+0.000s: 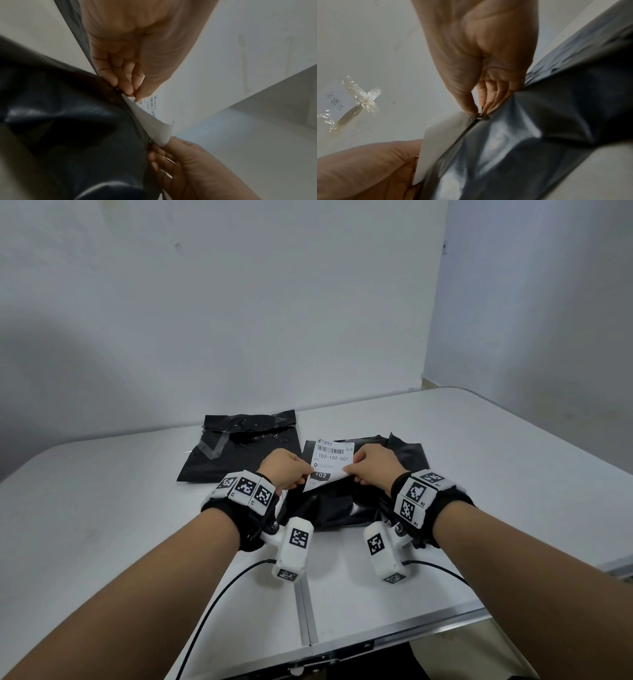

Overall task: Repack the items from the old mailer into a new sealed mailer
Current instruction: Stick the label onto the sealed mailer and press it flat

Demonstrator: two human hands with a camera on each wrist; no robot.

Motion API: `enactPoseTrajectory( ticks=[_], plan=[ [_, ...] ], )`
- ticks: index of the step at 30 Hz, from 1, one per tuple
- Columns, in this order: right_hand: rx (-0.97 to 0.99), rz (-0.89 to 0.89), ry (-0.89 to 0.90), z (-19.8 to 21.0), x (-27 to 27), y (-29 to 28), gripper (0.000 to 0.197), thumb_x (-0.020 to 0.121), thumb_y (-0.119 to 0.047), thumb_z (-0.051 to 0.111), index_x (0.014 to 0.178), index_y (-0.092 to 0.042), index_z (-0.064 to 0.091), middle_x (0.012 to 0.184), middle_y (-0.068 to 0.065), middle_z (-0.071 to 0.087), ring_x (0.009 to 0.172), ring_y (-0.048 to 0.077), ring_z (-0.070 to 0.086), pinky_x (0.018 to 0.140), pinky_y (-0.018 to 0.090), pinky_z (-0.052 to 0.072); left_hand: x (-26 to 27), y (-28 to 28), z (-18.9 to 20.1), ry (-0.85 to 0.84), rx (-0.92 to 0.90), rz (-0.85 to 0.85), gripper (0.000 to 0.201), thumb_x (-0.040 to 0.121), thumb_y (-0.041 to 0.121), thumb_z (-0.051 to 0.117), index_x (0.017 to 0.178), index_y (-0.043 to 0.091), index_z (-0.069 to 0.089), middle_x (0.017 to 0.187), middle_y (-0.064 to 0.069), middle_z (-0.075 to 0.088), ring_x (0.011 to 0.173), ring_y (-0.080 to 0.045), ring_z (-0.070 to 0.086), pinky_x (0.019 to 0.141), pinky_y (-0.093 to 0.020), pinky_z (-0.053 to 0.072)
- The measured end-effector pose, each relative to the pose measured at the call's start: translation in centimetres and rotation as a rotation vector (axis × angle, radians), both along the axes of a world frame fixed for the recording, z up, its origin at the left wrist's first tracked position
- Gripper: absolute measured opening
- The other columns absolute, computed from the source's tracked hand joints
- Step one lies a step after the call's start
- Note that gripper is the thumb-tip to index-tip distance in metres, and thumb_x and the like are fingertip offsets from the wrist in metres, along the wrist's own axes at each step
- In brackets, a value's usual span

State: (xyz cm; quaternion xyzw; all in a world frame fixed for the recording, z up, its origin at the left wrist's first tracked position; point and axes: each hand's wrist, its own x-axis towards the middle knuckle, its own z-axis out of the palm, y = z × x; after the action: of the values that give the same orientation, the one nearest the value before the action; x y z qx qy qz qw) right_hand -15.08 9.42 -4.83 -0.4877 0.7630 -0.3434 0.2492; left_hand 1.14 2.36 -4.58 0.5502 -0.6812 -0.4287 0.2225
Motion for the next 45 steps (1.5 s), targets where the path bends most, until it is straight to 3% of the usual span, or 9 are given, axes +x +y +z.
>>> enactPoseTrajectory(
  ticks=[5,10,16,19,23,28,31,36,45],
  plan=[
    [0.007,0.007,0.047,-0.2,0.0,-0.1,0.023,0.082,-0.021,0.067,0.063,-0.014,0.057,0.06,0.001,0.06,0.052,0.009,0.053,0.068,0.024,0.053,-0.1,0.3,-0.1,-0.043,-0.074,0.009,0.016,0.083,0.017,0.066,0.067,0.017,0.06,0.062,-0.002,0.06,0.061,-0.014,0.054,0.072,-0.03,0.053],
    [-0.031,0.004,0.084,-0.1,0.2,0.2,0.031,0.078,-0.027,0.071,0.101,-0.009,0.059,0.097,0.009,0.069,0.081,0.019,0.059,0.089,0.036,0.053,0.0,1.0,0.1,-0.194,-0.248,-0.051,0.02,0.079,0.021,0.068,0.095,0.016,0.057,0.086,0.0,0.062,0.078,-0.017,0.06,0.077,-0.029,0.049],
    [-0.194,0.041,0.185,1.2,0.0,1.0,0.025,0.085,-0.006,0.049,0.099,-0.013,0.068,0.11,0.007,0.066,0.105,0.021,0.06,0.094,0.025,0.044,0.2,3.0,1.6,-0.313,-0.623,-0.41,0.029,0.089,0.011,0.055,0.117,0.015,0.062,0.107,0.003,0.058,0.095,-0.016,0.054,0.082,-0.017,0.037],
    [-0.158,0.172,0.247,1.4,0.8,1.7,0.032,0.087,-0.004,0.046,0.103,-0.013,0.073,0.114,0.007,0.066,0.108,0.02,0.06,0.086,0.017,0.04,0.6,3.9,1.6,-0.455,-0.589,-0.605,0.038,0.095,0.015,0.045,0.132,0.022,0.055,0.116,-0.002,0.065,0.099,-0.022,0.059,0.08,-0.017,0.037],
    [-0.035,0.328,0.353,1.5,1.5,2.8,0.042,0.085,0.002,0.043,0.117,-0.011,0.068,0.123,0.009,0.065,0.117,0.023,0.057,0.101,0.029,0.043,1.0,4.4,1.0,-0.556,-0.594,-0.718,0.041,0.1,0.021,0.04,0.14,0.024,0.047,0.147,0.009,0.045,0.123,-0.022,0.054,0.099,-0.024,0.036],
    [0.103,0.41,0.503,1.0,1.5,2.6,0.047,0.083,-0.001,0.038,0.119,-0.017,0.062,0.119,0.008,0.065,0.113,0.028,0.058,0.097,0.041,0.047,0.7,4.7,1.1,-0.591,-0.576,-0.739,0.042,0.101,0.019,0.037,0.142,0.026,0.043,0.149,-0.001,0.043,0.126,-0.028,0.051,0.103,-0.032,0.037],
    [0.135,0.443,0.528,1.1,1.0,2.6,0.051,0.084,0.0,0.037,0.125,-0.02,0.058,0.121,0.006,0.064,0.114,0.026,0.057,0.097,0.039,0.046,0.4,4.7,0.9,-0.643,-0.603,-0.748,0.04,0.102,0.019,0.035,0.14,0.021,0.045,0.146,-0.003,0.045,0.122,-0.031,0.052,0.093,-0.027,0.033],
    [0.266,0.473,0.61,1.6,0.9,2.1,0.04,0.09,-0.002,0.037,0.127,-0.011,0.05,0.123,0.013,0.06,0.112,0.03,0.057,0.086,0.032,0.043,0.2,4.5,0.6,-0.686,-0.601,-0.734,0.044,0.103,0.022,0.031,0.146,0.026,0.036,0.153,-0.007,0.034,0.136,-0.027,0.04,0.104,-0.028,0.029],
    [0.42,0.499,0.735,2.0,0.8,-0.1,0.041,0.095,-0.011,0.042,0.135,-0.007,0.043,0.135,0.013,0.053,0.123,0.029,0.052,0.099,0.032,0.041,0.0,4.6,0.7,-0.725,-0.544,-0.712,0.044,0.103,0.023,0.029,0.147,0.027,0.034,0.155,-0.01,0.031,0.136,-0.031,0.039,0.111,-0.034,0.03]
  ],
)
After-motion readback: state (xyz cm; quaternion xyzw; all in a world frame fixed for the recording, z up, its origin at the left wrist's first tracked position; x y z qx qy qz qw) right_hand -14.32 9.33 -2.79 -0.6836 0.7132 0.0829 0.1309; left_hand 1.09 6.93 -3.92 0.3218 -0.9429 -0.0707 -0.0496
